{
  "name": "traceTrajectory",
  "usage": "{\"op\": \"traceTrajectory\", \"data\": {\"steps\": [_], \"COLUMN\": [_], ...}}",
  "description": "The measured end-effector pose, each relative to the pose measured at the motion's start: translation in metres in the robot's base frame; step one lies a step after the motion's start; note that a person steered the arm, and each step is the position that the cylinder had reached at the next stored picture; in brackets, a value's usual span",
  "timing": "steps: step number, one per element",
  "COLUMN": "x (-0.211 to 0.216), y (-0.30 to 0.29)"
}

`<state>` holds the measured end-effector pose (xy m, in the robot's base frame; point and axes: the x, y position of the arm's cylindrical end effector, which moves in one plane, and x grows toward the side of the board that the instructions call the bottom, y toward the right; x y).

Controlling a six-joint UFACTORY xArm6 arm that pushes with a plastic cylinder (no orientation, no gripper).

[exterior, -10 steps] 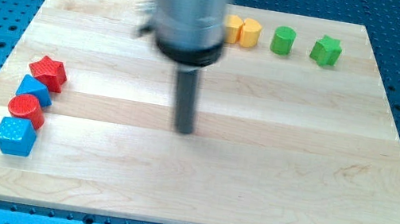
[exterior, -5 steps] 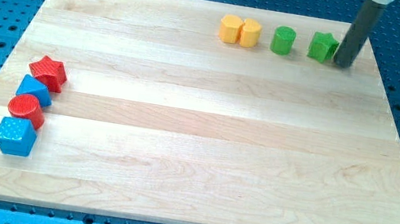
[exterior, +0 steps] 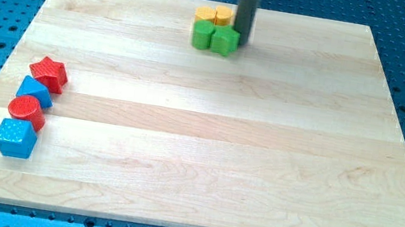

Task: Move green blocks above red star

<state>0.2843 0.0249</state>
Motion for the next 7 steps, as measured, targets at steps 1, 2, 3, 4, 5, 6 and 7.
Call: {"op": "traceTrajectory", "data": {"steps": [1,2,3,4,5,6,7], "x": [0.006,0.024,0.033,0.055,0.061,0.038,0.042], "y": [-0.076,-0.116,-0.061,-0.109,-0.185,-0.193,-0.223]}}
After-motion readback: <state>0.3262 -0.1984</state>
